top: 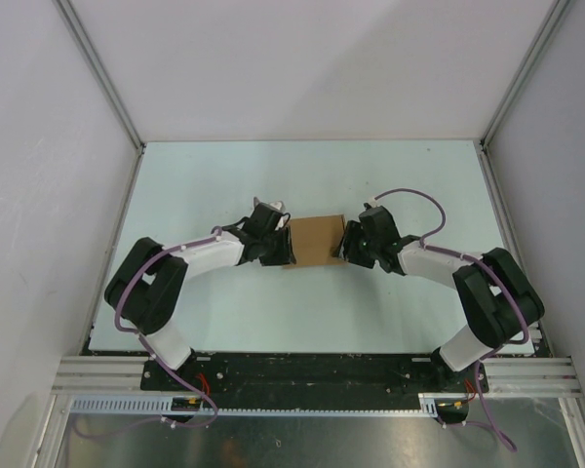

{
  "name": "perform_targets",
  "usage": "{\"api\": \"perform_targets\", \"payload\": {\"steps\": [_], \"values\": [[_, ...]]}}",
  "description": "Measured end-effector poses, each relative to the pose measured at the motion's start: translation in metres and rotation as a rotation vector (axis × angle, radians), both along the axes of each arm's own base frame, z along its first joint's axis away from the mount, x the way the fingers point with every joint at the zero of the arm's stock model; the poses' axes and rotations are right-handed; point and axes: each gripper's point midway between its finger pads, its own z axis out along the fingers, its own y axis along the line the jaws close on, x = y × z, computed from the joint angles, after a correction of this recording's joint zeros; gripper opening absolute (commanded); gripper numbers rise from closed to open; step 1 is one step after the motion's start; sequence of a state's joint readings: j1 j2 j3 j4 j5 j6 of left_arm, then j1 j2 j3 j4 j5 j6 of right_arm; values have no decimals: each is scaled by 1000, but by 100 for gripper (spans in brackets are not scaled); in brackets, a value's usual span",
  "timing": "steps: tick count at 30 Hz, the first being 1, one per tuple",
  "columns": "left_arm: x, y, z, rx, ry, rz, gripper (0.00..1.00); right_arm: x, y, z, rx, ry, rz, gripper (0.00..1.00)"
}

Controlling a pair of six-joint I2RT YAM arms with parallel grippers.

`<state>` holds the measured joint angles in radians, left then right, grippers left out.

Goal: Fold the paper box

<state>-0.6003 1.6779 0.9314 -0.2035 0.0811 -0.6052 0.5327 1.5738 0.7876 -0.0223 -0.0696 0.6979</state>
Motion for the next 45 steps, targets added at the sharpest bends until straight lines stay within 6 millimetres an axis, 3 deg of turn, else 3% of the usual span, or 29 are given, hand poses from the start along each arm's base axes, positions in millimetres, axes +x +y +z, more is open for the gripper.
{"api": "perform_targets", "payload": {"steps": [17,23,26,30,35,41,45], "values": [[6,12,-6,50,-22,5,50,4,-8,0,7,8,-6,57],[7,15,-6,56,-23,11,51,10,-13,23,46,-38,-14,61],[7,16,-6,58,-25,7,51,15,-16,40,66,-80,-22,72],[7,16,-6,58,-26,7,51,36,-18,57,79,-122,-24,80],[8,17,-5,55,-28,9,51,79,-12,73,92,-181,3,77],[12,18,0,48,-38,16,51,119,3,79,86,-228,60,65],[14,17,3,43,-42,17,50,128,9,77,85,-235,91,54]]}}
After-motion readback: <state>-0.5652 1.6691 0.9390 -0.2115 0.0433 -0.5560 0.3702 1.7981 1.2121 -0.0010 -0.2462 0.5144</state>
